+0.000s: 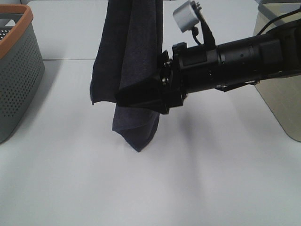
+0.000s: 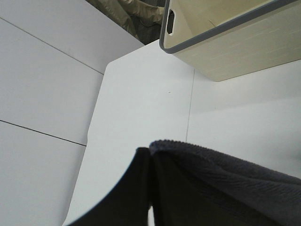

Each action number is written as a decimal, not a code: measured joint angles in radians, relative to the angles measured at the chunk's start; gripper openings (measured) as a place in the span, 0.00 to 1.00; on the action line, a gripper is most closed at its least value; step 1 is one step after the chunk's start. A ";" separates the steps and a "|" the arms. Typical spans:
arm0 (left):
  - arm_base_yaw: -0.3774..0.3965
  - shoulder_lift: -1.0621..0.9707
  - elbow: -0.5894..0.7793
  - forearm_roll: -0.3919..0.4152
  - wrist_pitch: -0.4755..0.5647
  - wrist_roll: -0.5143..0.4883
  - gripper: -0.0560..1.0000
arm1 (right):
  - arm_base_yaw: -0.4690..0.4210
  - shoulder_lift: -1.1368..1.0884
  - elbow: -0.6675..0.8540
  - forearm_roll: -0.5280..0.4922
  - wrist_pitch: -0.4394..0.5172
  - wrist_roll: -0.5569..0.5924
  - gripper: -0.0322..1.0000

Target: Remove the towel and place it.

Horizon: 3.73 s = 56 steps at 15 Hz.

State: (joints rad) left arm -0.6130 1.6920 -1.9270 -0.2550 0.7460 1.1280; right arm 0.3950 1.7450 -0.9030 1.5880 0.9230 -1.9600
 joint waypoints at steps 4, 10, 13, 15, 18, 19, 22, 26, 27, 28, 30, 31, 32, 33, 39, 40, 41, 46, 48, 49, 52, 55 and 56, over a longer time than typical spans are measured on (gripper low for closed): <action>0.000 0.000 0.000 0.004 0.000 0.002 0.05 | 0.000 0.000 0.000 -0.186 0.043 0.161 0.71; 0.000 0.000 0.000 0.004 0.000 0.002 0.05 | 0.000 0.000 0.000 -0.035 -0.027 0.031 0.59; 0.000 0.000 0.000 0.010 0.000 0.002 0.05 | 0.000 0.000 0.000 0.132 -0.288 -0.115 0.59; 0.000 0.000 0.000 0.029 0.000 0.002 0.05 | 0.000 0.000 0.000 0.085 -0.349 -0.097 0.59; 0.001 0.000 0.000 0.031 0.006 0.002 0.05 | 0.000 -0.042 0.002 -0.111 -0.359 0.038 0.59; 0.001 0.000 0.000 0.031 0.011 0.002 0.05 | 0.000 -0.054 0.002 -0.141 -0.357 0.062 0.59; 0.001 0.000 0.000 0.044 0.027 0.002 0.05 | 0.000 -0.108 0.002 -0.360 -0.382 0.227 0.59; 0.001 0.000 0.000 0.094 0.035 0.005 0.05 | 0.000 -0.117 0.002 -0.350 -0.469 0.232 0.59; 0.001 0.000 0.000 0.094 0.043 0.006 0.05 | 0.000 -0.117 0.002 -0.279 -0.468 0.174 0.59; 0.001 0.000 0.000 0.094 0.049 0.007 0.05 | 0.000 -0.117 0.002 -0.189 -0.459 0.097 0.59; 0.001 0.000 0.000 0.088 0.053 0.029 0.05 | 0.000 -0.102 0.002 0.010 -0.448 -0.061 0.59; 0.001 0.000 0.000 0.079 0.053 0.040 0.05 | 0.000 -0.098 0.002 0.085 -0.423 -0.114 0.59; 0.001 0.000 0.000 0.076 0.053 0.043 0.05 | 0.000 -0.095 0.002 0.124 -0.380 -0.143 0.58; 0.001 0.000 0.000 0.075 0.053 0.046 0.05 | 0.000 -0.092 0.002 0.138 -0.349 -0.157 0.58; 0.001 0.000 0.000 0.033 0.053 0.050 0.05 | 0.000 0.051 0.001 0.152 -0.214 -0.297 0.55; 0.001 0.000 0.000 0.032 0.053 0.050 0.05 | 0.000 0.068 0.000 0.152 -0.190 -0.298 0.53; 0.001 0.000 0.000 0.031 0.053 0.050 0.05 | 0.000 0.082 0.000 0.152 -0.181 -0.301 0.51; 0.001 0.000 0.000 0.031 0.053 0.052 0.05 | 0.000 0.104 -0.001 0.154 -0.214 -0.264 0.28; 0.001 0.000 0.000 0.031 0.053 0.052 0.05 | 0.000 0.104 -0.001 0.153 -0.238 -0.168 0.20; 0.001 0.000 0.000 0.031 0.053 0.052 0.05 | 0.000 0.104 -0.001 0.153 -0.238 -0.168 0.20; 0.001 0.000 0.000 0.031 0.053 0.052 0.05 | 0.000 0.104 -0.001 0.153 -0.241 -0.125 0.19; 0.001 0.000 0.000 0.031 0.053 0.052 0.05 | 0.000 0.104 -0.001 0.153 -0.254 -0.087 0.19; 0.001 0.000 0.000 0.031 0.053 0.052 0.05 | 0.000 0.104 -0.001 0.149 -0.254 -0.067 0.19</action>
State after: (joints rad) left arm -0.6120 1.6920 -1.9270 -0.2240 0.7990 1.1800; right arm 0.3950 1.8490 -0.9040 1.7370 0.6690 -2.0270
